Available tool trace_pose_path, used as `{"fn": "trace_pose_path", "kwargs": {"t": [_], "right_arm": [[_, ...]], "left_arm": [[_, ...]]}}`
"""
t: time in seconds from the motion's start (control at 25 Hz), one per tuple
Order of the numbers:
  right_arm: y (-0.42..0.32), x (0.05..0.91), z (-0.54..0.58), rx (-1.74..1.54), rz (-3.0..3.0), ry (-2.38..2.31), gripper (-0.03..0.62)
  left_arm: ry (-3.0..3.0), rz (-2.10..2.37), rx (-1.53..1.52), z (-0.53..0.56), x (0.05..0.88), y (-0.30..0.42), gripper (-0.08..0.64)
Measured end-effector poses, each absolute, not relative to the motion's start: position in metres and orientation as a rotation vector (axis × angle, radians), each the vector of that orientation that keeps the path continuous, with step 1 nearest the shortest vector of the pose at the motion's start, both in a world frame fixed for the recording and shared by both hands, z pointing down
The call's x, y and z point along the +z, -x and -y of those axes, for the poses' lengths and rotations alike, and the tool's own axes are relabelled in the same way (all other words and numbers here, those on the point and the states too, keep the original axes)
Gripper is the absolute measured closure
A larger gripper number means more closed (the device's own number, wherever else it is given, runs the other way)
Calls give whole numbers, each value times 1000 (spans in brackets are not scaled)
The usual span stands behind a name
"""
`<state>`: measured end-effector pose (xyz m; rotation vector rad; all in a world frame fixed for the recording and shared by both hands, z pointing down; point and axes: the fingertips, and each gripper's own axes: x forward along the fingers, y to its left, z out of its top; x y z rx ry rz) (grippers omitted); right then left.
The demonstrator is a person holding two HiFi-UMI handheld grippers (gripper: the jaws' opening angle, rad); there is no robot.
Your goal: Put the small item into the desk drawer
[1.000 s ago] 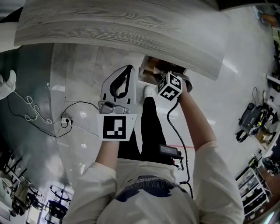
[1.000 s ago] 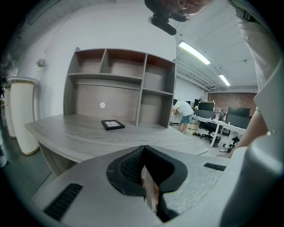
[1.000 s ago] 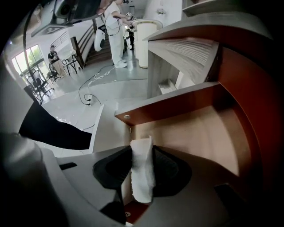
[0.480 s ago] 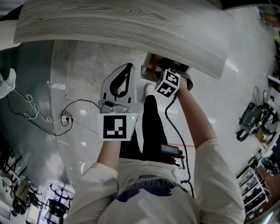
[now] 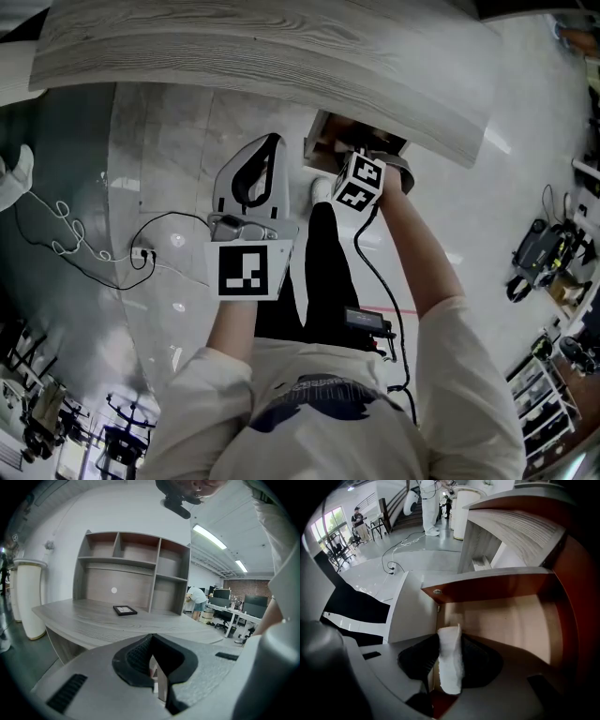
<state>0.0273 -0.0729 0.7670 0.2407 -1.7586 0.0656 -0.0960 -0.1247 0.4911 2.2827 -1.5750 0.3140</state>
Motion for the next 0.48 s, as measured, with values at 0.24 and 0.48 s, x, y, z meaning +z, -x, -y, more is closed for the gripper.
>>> {"fn": "trace_pose_path", "kwargs": {"t": [0.24, 0.48], "right_arm": [[-28, 766, 72, 83, 1768, -261, 453], [-26, 764, 72, 124, 1791, -270, 440]], "left_arm": [[-2277, 1570, 325, 123, 491, 95, 552], [-2281, 1564, 336, 122, 494, 95, 552]]}}
